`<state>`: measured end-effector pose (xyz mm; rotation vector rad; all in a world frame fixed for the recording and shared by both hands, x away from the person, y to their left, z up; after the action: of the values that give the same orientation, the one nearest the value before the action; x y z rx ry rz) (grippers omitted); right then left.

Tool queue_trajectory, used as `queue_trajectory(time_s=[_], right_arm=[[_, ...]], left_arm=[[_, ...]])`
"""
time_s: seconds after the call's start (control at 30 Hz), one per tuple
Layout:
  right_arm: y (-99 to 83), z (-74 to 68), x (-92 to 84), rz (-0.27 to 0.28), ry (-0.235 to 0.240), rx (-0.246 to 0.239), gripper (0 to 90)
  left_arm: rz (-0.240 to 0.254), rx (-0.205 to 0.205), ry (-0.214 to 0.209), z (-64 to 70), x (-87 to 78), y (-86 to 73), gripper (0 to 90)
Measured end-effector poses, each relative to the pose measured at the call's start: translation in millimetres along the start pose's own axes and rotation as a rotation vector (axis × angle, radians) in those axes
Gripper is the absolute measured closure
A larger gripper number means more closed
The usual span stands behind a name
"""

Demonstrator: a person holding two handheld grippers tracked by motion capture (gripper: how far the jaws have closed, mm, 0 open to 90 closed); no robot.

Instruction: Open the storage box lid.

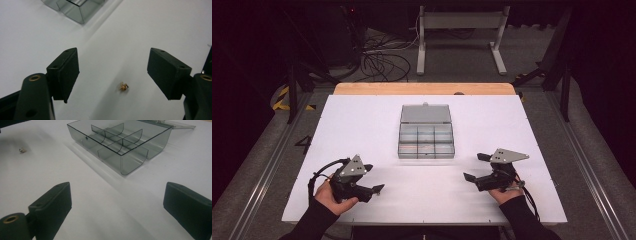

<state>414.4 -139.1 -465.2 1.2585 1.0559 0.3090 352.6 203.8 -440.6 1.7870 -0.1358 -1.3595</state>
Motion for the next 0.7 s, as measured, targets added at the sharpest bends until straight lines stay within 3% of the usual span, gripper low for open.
queue_trajectory(time_s=[0.23,0.7], right_arm=[[-0.3,-0.3,0.6,-0.003,0.001,-0.004,8.8],[-0.9,-1.4,1.2,-0.01,0.006,-0.009,9.1]], left_arm=[[-0.094,0.032,-0.021,6.9,6.2,-5.5,27.8],[-0.26,0.107,-0.022,16.0,14.5,-17.2,29.3]])
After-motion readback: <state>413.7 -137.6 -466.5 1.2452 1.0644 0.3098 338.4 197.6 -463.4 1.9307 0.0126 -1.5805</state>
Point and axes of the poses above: each handheld gripper's, and its own axes: x roughly forward along the jaws, y roughly out of its top, z roughly to its right, the point moved 8 cm from there along x, roughly forward along the jaws, and after that the axes turned 2 degrees about -y, right-handed, at the moved point
